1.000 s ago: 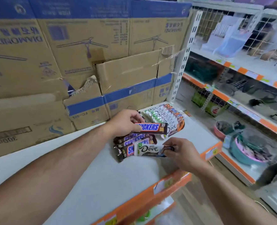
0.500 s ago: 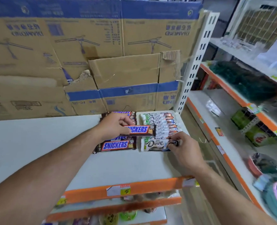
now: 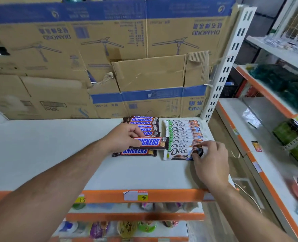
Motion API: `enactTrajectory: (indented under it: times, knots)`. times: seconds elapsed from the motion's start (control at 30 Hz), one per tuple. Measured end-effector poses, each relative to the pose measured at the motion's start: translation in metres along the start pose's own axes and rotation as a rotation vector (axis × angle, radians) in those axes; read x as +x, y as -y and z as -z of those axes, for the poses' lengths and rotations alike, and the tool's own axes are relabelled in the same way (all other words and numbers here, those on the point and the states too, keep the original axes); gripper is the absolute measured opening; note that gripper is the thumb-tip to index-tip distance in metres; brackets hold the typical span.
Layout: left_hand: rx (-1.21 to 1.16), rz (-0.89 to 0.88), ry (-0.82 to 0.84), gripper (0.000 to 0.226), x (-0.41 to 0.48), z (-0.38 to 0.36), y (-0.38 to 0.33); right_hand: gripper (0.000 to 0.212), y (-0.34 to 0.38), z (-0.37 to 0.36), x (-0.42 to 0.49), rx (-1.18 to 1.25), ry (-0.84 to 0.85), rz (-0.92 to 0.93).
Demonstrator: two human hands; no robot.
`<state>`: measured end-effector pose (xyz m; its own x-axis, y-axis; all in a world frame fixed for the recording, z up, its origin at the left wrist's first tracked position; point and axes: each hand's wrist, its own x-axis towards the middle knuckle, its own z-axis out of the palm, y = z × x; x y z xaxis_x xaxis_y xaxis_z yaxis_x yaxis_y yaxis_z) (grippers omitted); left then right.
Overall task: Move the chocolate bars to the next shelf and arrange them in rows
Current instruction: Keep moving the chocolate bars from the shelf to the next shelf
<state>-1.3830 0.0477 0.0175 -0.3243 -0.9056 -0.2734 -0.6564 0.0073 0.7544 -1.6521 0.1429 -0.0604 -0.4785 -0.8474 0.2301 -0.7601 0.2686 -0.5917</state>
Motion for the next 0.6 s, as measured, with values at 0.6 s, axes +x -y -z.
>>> enactTrajectory:
  times: [0.6]
  knots:
    - [0.575,-0.511,-0.171,0.037,-0.018,-0.007,0.07,0.022,0.062,-0.036,-0.062,-0.349,0.129,0.387]
